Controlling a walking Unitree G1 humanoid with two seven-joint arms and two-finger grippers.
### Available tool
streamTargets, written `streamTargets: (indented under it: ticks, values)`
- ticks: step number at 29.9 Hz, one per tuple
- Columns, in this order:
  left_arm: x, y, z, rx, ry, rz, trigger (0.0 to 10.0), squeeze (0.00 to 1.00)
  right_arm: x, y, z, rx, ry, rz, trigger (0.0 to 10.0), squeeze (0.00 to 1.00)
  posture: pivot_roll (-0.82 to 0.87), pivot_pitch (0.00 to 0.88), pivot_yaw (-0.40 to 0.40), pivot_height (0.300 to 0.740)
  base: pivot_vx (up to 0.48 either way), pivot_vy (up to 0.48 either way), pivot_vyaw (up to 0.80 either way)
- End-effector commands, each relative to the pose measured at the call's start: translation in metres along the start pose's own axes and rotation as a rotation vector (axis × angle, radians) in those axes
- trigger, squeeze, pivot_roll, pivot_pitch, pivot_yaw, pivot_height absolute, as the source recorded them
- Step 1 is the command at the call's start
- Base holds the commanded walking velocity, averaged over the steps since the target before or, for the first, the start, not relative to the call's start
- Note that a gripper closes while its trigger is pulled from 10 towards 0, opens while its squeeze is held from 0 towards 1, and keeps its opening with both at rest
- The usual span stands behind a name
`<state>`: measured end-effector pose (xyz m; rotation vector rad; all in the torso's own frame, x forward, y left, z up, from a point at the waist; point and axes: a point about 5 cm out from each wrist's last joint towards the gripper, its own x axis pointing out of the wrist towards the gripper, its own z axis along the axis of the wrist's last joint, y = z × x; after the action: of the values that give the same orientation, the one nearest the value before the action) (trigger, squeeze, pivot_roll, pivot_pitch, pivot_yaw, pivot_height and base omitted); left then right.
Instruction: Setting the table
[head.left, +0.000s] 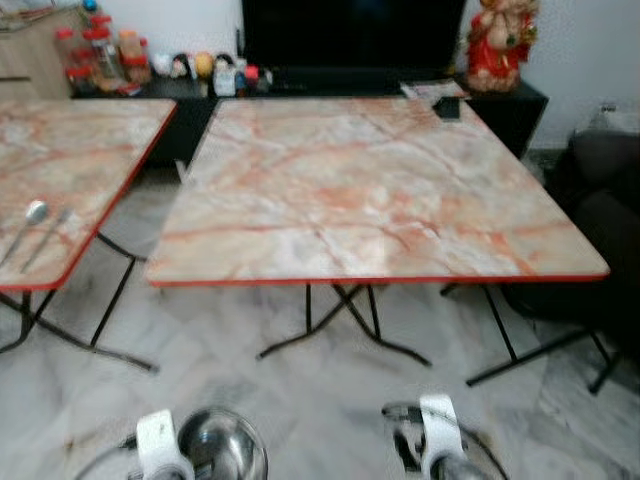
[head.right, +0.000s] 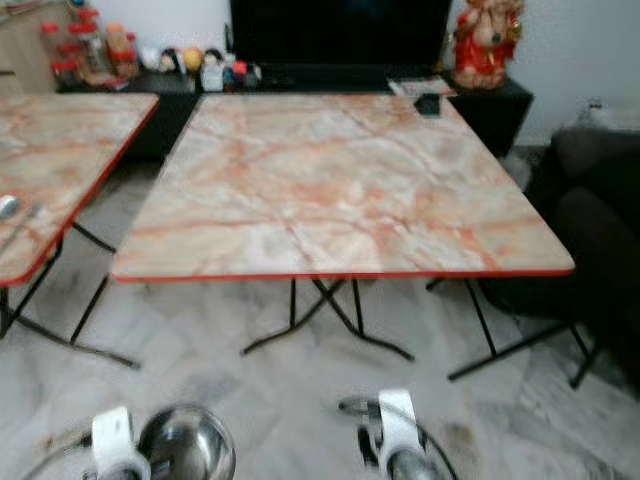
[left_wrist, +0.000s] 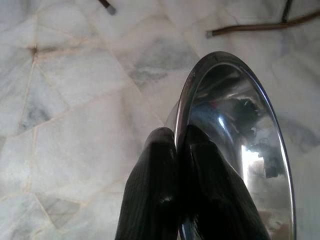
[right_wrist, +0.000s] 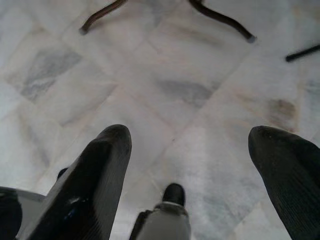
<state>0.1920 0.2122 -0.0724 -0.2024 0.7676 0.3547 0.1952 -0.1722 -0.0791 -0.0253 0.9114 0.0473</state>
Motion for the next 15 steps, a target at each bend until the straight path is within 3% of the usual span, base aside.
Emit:
streamTargets:
  ticks: [1, 3, 9, 15]
  values:
    - [0.0013, -0.0027, 0.0048, 0.021, -0.013, -0.018, 10.0, 0.00, -0.0002, -0.0025, 0.0002, 0.012, -0.002, -0.009, 10.0, 0.00, -0.03, 0.000, 0.011, 0.731, 0.000, -0.270, 0.00]
    - [0.0015, -0.0027, 0.0049, 0.040, -0.010, -0.018, 10.0, 0.00, -0.0002, -0.0024, 0.0003, 0.014, -0.002, -0.010, 10.0, 0.00, -0.03, 0.000, 0.012, 0.731, 0.000, 0.000, 0.00]
    - [-0.0001, 0.0010, 0.0022, -0.019, -0.021, -0.012, 10.0, 0.00, -0.0006, -0.0036, -0.0010, 0.023, -0.001, -0.017, 10.0, 0.00, -0.03, 0.000, 0.009, 0.731, 0.000, 0.000, 0.00]
    - [-0.0001, 0.0013, 0.0010, 0.000, -0.008, -0.015, 10.0, 0.00, -0.0005, -0.0040, -0.0004, 0.024, -0.002, -0.019, 10.0, 0.00, -0.03, 0.000, 0.009, 0.731, 0.000, 0.000, 0.00]
